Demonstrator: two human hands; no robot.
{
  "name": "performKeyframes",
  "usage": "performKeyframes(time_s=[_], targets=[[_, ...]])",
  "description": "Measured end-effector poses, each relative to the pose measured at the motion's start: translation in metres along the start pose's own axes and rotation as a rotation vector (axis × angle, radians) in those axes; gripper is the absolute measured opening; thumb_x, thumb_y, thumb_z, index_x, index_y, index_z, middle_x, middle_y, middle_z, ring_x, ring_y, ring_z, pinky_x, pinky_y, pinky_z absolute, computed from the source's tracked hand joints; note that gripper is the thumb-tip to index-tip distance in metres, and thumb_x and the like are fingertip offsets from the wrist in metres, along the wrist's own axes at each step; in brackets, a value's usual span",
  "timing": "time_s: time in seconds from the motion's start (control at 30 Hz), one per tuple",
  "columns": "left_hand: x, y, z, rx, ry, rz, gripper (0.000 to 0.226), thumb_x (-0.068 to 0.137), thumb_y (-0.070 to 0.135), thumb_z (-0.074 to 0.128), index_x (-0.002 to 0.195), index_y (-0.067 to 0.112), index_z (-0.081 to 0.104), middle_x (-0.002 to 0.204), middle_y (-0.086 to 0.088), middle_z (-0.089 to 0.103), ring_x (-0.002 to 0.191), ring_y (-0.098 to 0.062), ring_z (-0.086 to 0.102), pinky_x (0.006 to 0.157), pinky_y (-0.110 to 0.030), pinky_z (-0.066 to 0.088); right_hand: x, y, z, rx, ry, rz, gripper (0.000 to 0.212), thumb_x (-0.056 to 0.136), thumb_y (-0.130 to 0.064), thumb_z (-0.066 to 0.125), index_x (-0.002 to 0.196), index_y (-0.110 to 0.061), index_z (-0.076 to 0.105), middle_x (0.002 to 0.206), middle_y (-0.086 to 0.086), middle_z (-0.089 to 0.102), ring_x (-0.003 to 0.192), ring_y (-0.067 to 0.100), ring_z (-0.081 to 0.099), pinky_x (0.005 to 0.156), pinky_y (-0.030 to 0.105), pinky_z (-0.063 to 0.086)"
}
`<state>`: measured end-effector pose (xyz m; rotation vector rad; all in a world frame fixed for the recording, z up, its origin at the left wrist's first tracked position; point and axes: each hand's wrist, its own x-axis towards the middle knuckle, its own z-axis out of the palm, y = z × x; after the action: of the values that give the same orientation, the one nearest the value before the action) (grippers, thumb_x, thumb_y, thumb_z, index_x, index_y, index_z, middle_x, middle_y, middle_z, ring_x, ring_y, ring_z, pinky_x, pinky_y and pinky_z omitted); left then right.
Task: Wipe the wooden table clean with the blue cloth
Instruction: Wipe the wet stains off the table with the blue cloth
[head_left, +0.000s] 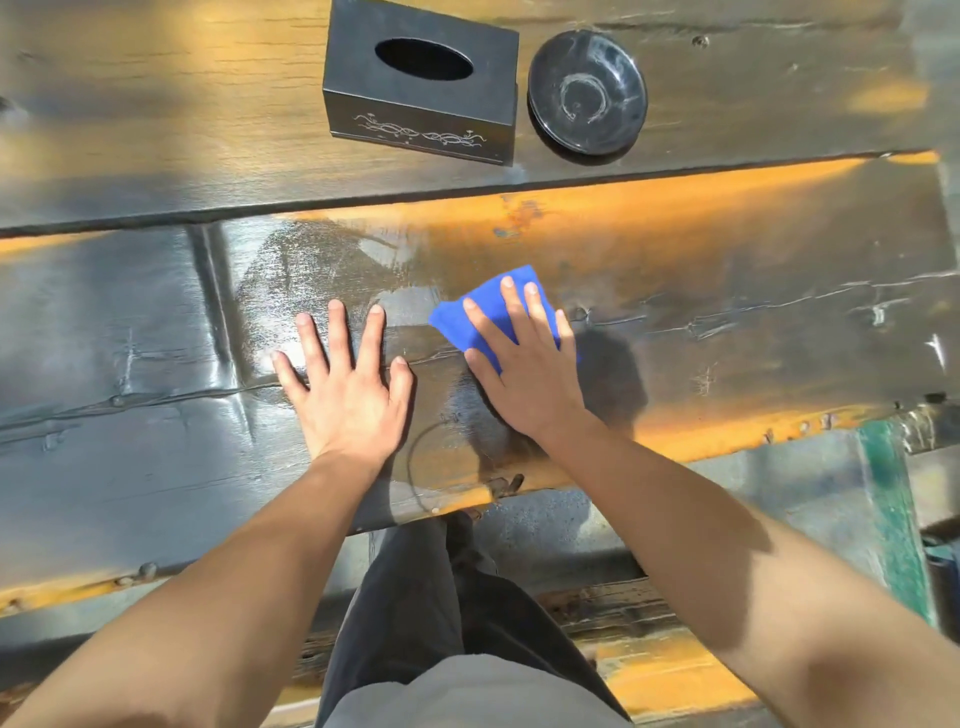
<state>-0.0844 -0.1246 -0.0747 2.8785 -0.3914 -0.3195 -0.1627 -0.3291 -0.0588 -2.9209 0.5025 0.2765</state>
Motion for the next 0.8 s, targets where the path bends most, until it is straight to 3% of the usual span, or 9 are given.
performKeyframes(time_s=[0.2,0.33,0.47,0.57,0.63,0.73,0.8], targets=[[0.0,0.0,-0.003,-0.003,0.0,0.002,0.063,0.101,0.054,0.034,0.162,0.041,0.025,0.175,-0.003,0.014,0.161,-0.033,-0.001,0.123,-0.066,-0.005,-0.052,0.018,0.012,0.016,-0.017,0.038,0.058,0.106,-0.058,0.024,0.161,-0.042,0.014,0.174,-0.003,0.005,0.16,0.021,0.006,0.125,0.05,0.018],[0.0,0.0,-0.004,-0.002,-0.001,0.003,0.063,0.101,0.055,0.033,0.162,0.042,0.025,0.175,-0.003,0.014,0.161,-0.033,-0.002,0.124,-0.066,-0.005,-0.091,0.028,0.017,0.062,-0.028,0.086,0.057,0.107,-0.054,0.023,0.162,-0.037,0.017,0.173,-0.007,0.007,0.16,0.015,0.003,0.126,0.045,0.019],[0.0,-0.001,-0.002,-0.008,0.013,0.007,0.063,0.1,0.055,0.033,0.161,0.042,0.025,0.174,-0.003,0.016,0.161,-0.034,0.0,0.123,-0.067,-0.003,-0.131,0.045,0.015,0.169,0.047,0.127,0.05,0.107,-0.04,0.042,0.155,-0.025,0.044,0.167,0.0,0.031,0.156,0.021,0.025,0.115,0.044,0.037],[0.0,-0.001,0.0,-0.015,0.037,0.013,0.062,0.1,0.054,0.035,0.161,0.041,0.027,0.174,-0.004,0.018,0.16,-0.035,0.003,0.123,-0.067,-0.002,-0.154,0.062,0.011,0.258,0.096,0.137,0.044,0.1,-0.013,0.061,0.144,-0.012,0.058,0.157,0.011,0.047,0.148,0.034,0.04,0.111,0.049,0.045],[0.0,-0.001,0.001,-0.019,0.047,0.018,0.062,0.1,0.054,0.036,0.16,0.04,0.028,0.173,-0.005,0.019,0.16,-0.035,0.004,0.122,-0.067,-0.002,-0.162,0.072,0.005,0.299,0.096,0.23,0.042,0.1,-0.007,0.06,0.142,-0.008,0.059,0.153,0.015,0.051,0.145,0.036,0.045,0.114,0.054,0.042],[0.0,-0.003,0.003,-0.016,0.055,0.019,0.062,0.1,0.055,0.036,0.16,0.04,0.027,0.173,-0.004,0.019,0.16,-0.035,0.004,0.123,-0.067,-0.002,-0.154,0.077,-0.011,0.375,0.131,0.437,0.039,0.106,-0.016,0.05,0.144,-0.011,0.056,0.151,0.011,0.054,0.142,0.034,0.046,0.114,0.053,0.039],[0.001,-0.003,0.004,-0.019,0.062,0.019,0.063,0.1,0.055,0.037,0.161,0.04,0.027,0.173,-0.004,0.019,0.16,-0.034,0.004,0.123,-0.066,-0.002,-0.133,0.075,-0.024,0.405,0.195,0.42,0.039,0.106,-0.017,0.047,0.144,-0.01,0.056,0.151,0.011,0.054,0.141,0.032,0.046,0.116,0.048,0.036]])
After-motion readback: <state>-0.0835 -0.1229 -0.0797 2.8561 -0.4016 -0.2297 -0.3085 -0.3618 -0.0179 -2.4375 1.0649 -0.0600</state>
